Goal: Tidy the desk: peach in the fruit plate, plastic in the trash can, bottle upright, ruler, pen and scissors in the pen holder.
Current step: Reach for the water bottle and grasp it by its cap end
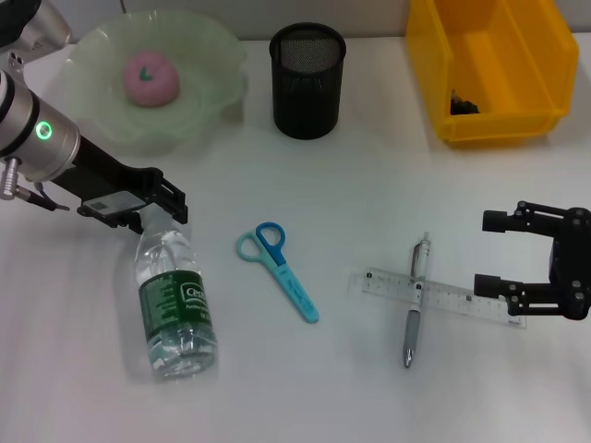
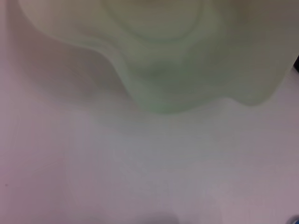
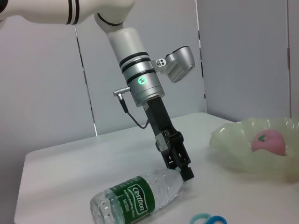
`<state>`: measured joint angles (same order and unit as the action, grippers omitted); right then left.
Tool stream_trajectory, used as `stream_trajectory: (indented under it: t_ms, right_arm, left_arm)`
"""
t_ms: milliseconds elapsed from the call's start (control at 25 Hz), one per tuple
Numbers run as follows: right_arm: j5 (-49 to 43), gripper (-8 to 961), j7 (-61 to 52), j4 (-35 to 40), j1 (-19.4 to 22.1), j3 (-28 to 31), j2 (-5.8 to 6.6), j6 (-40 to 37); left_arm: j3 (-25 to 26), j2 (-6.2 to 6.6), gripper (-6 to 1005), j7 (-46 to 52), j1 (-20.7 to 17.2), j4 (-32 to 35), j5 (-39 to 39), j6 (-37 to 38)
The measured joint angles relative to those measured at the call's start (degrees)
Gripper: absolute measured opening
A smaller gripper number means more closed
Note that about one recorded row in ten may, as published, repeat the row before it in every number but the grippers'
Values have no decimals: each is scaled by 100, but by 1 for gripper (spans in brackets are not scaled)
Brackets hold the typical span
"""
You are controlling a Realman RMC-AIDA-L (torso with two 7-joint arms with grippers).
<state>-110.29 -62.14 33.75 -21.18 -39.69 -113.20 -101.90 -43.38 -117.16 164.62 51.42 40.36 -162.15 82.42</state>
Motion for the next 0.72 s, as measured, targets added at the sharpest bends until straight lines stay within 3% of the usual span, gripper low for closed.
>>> stream_trajectory:
  t_ms: [720]
  right_arm:
    - [-1, 806, 0, 0, 1, 85, 0, -67]
  left_arm:
    - [1, 12, 539, -26, -5, -16, 22, 1]
